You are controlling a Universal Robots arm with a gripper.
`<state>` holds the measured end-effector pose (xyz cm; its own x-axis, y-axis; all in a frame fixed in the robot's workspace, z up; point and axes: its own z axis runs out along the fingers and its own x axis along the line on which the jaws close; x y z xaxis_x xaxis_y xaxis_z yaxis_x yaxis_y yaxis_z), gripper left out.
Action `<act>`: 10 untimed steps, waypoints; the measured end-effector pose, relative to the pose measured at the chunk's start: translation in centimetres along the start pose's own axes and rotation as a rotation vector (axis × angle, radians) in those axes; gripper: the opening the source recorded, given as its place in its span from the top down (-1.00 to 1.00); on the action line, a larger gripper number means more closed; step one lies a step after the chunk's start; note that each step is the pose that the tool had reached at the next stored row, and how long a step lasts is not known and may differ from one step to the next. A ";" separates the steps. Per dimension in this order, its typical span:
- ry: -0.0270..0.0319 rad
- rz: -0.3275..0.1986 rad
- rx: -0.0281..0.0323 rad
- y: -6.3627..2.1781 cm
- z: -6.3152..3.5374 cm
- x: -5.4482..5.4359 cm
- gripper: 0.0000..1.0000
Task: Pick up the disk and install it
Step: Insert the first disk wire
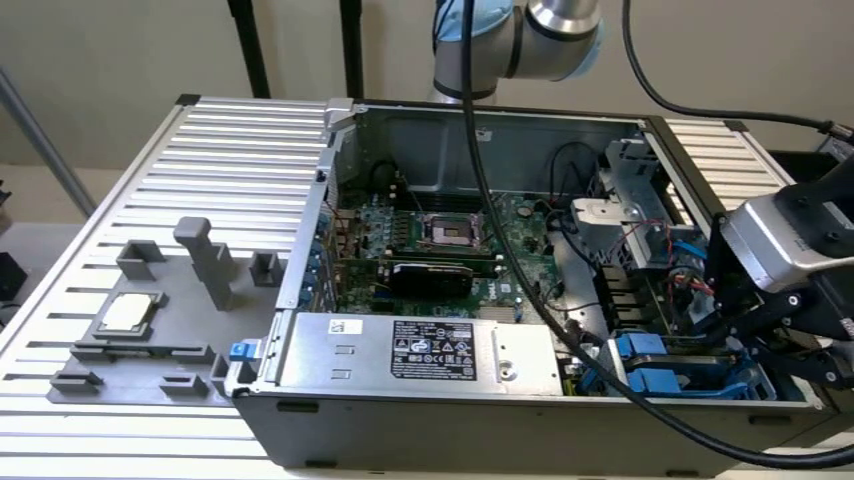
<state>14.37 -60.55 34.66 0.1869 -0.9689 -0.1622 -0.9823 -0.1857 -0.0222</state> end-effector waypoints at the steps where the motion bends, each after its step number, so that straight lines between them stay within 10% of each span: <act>1: -0.0003 0.014 -0.0024 0.00 0.06 0.0 0.67; 10: -0.0029 0.147 -0.0137 0.01 0.51 0.1 0.67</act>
<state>14.38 -60.54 34.14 0.0409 -0.9853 -0.1656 -0.9989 -0.0441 0.0155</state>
